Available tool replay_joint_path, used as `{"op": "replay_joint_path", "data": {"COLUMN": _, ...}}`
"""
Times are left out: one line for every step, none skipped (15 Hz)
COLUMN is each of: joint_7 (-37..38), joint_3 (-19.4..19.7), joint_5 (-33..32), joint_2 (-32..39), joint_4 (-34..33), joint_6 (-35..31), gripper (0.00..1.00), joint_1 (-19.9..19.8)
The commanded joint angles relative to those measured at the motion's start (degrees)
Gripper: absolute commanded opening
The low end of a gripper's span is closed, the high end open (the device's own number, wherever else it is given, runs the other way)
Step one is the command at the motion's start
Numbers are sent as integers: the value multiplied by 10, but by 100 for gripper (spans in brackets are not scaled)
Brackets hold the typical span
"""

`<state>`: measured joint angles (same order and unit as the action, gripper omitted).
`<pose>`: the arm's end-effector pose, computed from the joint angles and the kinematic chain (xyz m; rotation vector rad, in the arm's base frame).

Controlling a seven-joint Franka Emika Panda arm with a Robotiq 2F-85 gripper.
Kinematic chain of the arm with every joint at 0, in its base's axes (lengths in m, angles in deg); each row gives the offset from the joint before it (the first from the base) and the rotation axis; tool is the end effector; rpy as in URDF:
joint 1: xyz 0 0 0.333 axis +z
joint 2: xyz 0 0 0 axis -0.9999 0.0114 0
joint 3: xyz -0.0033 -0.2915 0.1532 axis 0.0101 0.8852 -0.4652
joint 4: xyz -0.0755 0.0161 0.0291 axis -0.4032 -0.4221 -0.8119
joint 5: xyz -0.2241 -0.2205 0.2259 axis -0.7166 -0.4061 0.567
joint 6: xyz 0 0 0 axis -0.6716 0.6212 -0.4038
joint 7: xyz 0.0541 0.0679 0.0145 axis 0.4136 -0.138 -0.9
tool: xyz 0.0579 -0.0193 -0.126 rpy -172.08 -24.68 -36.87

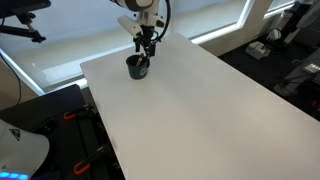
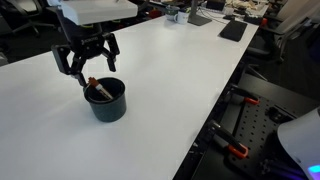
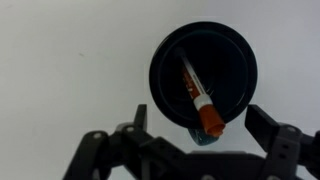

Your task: Remove the orange marker from the cup and put it on the table

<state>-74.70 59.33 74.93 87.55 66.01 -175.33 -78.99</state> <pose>0.5519 0.1782 0.1985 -3.0585 -0.1016 0.2499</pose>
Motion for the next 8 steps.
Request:
{"op": "replay_joint_path", "data": {"joint_7": 1, "joint_3": 2, "joint_5": 1, "joint_2": 1, "joint_4": -3, "joint_6": 2, "gripper": 100, "joint_1": 1}}
{"op": "replay_joint_path", "data": {"joint_7": 1, "joint_3": 3, "joint_5": 1, "joint_2": 1, "joint_4": -4, "joint_6": 2, "gripper": 100, "joint_1": 0}}
{"op": "replay_joint_path", "data": {"joint_7": -9, "joint_3": 0, "joint_5": 6, "joint_2": 3, "joint_4": -4, "joint_6": 1, "gripper": 100, "joint_1": -3}}
{"op": "replay_joint_path", "data": {"joint_7": -10, "joint_3": 0, "joint_5": 4, "joint_2": 5, "joint_4": -4, "joint_6": 0, "gripper": 100, "joint_1": -2}}
{"op": "replay_joint_path", "data": {"joint_7": -17, "joint_3": -2, "joint_5": 4, "joint_2": 10, "joint_4": -6, "joint_6": 2, "gripper": 100, "joint_1": -2}}
{"op": "replay_joint_path", "data": {"joint_7": -21, "joint_3": -3, "joint_5": 3, "joint_2": 14, "joint_4": -8, "joint_6": 5, "gripper": 100, "joint_1": -2}}
{"op": "replay_joint_path", "data": {"joint_7": -23, "joint_3": -4, "joint_5": 4, "joint_2": 18, "joint_4": -10, "joint_6": 7, "gripper": 100, "joint_1": -1}}
{"op": "replay_joint_path", "data": {"joint_7": -25, "joint_3": -5, "joint_5": 3, "joint_2": 21, "joint_4": -11, "joint_6": 8, "gripper": 100, "joint_1": -1}}
